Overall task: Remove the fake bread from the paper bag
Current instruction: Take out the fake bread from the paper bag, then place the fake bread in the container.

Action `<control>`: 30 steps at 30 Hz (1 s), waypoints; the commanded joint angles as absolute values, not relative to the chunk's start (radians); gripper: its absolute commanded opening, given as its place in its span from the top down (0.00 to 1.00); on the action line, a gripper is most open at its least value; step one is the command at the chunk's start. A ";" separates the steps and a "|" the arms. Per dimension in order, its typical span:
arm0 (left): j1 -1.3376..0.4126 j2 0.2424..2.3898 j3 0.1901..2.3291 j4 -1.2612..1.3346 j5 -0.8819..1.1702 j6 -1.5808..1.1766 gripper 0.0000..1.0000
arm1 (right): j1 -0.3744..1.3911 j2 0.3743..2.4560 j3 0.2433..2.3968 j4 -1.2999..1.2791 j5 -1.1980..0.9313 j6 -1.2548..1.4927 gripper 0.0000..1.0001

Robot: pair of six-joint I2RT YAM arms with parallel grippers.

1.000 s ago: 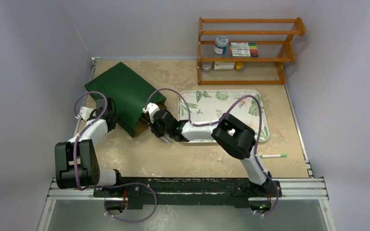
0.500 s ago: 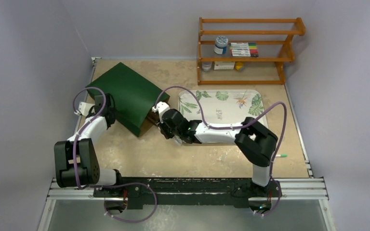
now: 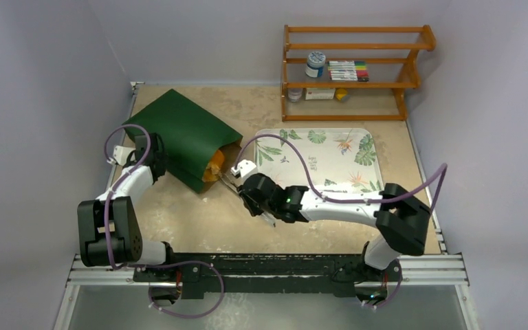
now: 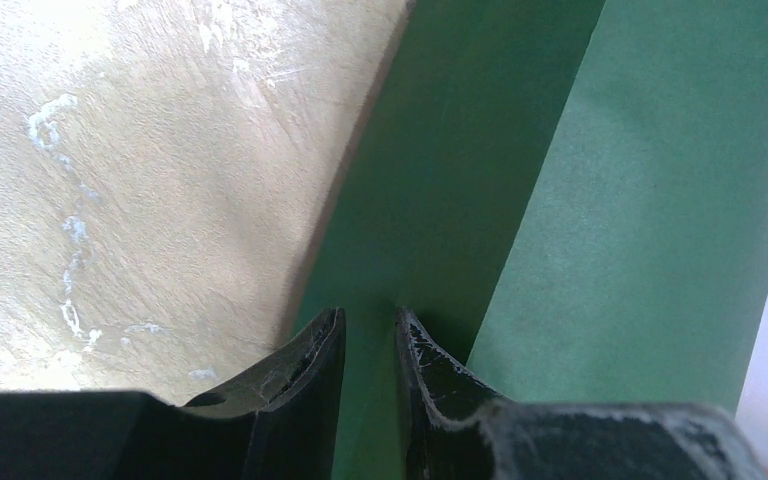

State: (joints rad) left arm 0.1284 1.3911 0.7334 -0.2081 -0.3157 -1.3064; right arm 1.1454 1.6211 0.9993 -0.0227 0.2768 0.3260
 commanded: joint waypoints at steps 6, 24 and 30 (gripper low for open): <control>0.124 1.385 0.783 -0.128 -0.285 -1.351 0.76 | 1.246 1.389 0.927 -0.201 0.429 0.519 0.97; 0.124 1.405 0.782 -0.090 -0.278 -1.364 0.76 | 1.299 1.125 0.959 -0.457 0.601 0.802 0.98; 0.124 1.412 0.787 -0.084 -0.278 -1.354 0.76 | 1.299 1.093 1.031 -0.497 0.630 0.857 0.99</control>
State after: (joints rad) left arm 0.1284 1.4086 0.7429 -0.1368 -0.2832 -1.3510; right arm 1.2957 1.1404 0.9463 -0.4999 0.5430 0.7849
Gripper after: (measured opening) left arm 0.243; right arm 0.286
